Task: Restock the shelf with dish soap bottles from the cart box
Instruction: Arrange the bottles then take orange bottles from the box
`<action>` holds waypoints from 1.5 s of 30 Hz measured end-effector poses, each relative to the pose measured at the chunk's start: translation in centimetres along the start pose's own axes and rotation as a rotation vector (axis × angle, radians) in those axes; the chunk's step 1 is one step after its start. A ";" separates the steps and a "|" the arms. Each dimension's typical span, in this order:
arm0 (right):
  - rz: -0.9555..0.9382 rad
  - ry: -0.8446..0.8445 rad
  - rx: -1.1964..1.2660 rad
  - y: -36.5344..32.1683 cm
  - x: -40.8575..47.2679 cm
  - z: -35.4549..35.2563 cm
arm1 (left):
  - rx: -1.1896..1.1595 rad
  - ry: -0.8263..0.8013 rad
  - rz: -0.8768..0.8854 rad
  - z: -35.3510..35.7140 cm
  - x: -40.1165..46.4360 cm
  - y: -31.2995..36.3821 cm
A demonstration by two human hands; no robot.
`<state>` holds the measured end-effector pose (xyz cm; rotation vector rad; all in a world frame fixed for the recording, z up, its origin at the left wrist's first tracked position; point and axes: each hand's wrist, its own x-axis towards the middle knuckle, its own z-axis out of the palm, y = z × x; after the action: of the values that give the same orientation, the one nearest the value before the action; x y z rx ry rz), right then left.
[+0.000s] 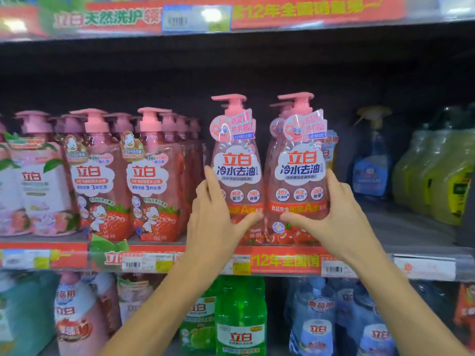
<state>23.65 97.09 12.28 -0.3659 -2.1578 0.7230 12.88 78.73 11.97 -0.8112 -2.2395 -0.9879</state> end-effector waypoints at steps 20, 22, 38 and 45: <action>0.065 0.093 -0.016 0.5 -1.0 2.3 | -0.014 0.062 0.023 3.2 2.8 -1.5; 0.071 0.092 -0.023 0.4 -1.0 2.4 | 0.004 0.065 0.015 3.3 2.7 -1.4; 0.074 0.135 -0.176 0.1 -1.8 1.8 | 0.432 0.028 0.131 4.7 -3.5 -4.1; 0.101 0.116 -0.149 0.2 -0.2 2.6 | 0.521 -0.018 0.128 4.6 -3.8 -4.3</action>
<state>21.69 96.19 10.72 -0.5852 -2.1000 0.5830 11.29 78.85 4.84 -0.7111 -2.2735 -0.3083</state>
